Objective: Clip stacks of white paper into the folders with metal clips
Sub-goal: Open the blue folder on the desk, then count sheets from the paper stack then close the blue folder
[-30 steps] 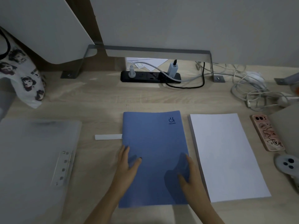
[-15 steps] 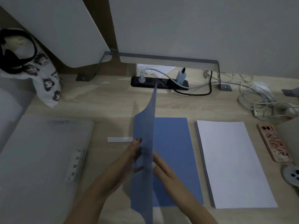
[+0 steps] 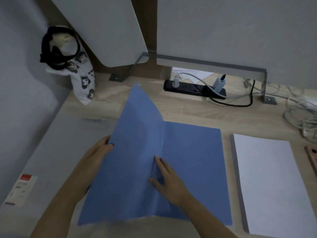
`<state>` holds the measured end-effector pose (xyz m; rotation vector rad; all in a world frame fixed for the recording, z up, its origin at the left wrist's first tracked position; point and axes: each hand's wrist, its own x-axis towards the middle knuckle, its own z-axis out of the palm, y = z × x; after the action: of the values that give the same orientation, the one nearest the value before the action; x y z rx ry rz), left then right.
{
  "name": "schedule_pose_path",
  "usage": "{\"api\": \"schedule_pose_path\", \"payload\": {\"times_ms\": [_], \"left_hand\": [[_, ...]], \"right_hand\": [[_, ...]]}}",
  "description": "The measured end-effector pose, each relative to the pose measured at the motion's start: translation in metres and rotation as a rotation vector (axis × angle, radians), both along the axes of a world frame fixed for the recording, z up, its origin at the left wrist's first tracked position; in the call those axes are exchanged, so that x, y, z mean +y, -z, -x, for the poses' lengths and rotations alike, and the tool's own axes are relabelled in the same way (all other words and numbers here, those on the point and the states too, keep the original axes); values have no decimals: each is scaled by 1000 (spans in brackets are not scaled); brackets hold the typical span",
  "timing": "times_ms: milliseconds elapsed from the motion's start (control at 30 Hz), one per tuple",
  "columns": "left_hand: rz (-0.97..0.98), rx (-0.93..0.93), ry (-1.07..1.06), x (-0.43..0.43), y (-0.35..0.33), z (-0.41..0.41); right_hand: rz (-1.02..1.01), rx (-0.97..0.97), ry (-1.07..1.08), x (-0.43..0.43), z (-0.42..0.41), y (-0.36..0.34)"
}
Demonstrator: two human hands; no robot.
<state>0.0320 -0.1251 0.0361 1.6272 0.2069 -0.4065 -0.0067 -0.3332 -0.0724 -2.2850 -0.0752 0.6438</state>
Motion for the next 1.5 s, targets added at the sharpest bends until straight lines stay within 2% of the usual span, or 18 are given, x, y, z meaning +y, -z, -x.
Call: {"api": "schedule_pose_path", "payload": {"times_ms": [67, 167, 200, 267, 367, 433, 600, 667, 733, 800, 900, 967, 1033, 1133, 1233, 1500], "left_hand": [[-255, -75, -43, 10, 1, 3], [-941, -306, -78, 17, 17, 7], [-1083, -411, -73, 15, 24, 8], [-1197, -556, 45, -1, 37, 6], [-1264, -667, 429, -39, 69, 4], [-1309, -700, 613, -60, 96, 2], [-1311, -696, 785, -85, 123, -7], [-1320, -635, 844, -83, 129, -9], [-1315, -650, 856, -80, 140, -8], [-1274, -582, 859, -83, 141, -8], [-1242, -562, 793, -89, 142, -3], [-1216, -569, 779, -95, 148, 3], [-1213, -579, 772, -101, 153, 9], [-1198, -595, 758, -114, 163, 15], [-1179, -594, 750, -127, 168, 17], [-1144, -642, 669, -141, 174, 20]], "right_hand": [[93, -24, -21, 2, 3, 7], [275, -144, 2, 9, 12, 22], [309, -139, 9, 11, 12, 24], [405, -173, -8, 18, 12, 24], [441, -179, -45, 24, 15, 22], [470, -193, -47, 27, 14, 23], [404, -283, -41, 22, 14, 31], [346, -293, -45, 13, 17, 31], [318, -280, -39, 3, 22, 31], [304, -278, 20, -13, 26, 30], [198, -386, 283, -52, 34, 25], [235, -485, 443, -93, 37, 17], [355, -532, 548, -138, 40, 14], [591, -391, 623, -186, 46, 19], [701, -203, 587, -207, 56, 32], [718, -146, 574, -217, 60, 46]]}}
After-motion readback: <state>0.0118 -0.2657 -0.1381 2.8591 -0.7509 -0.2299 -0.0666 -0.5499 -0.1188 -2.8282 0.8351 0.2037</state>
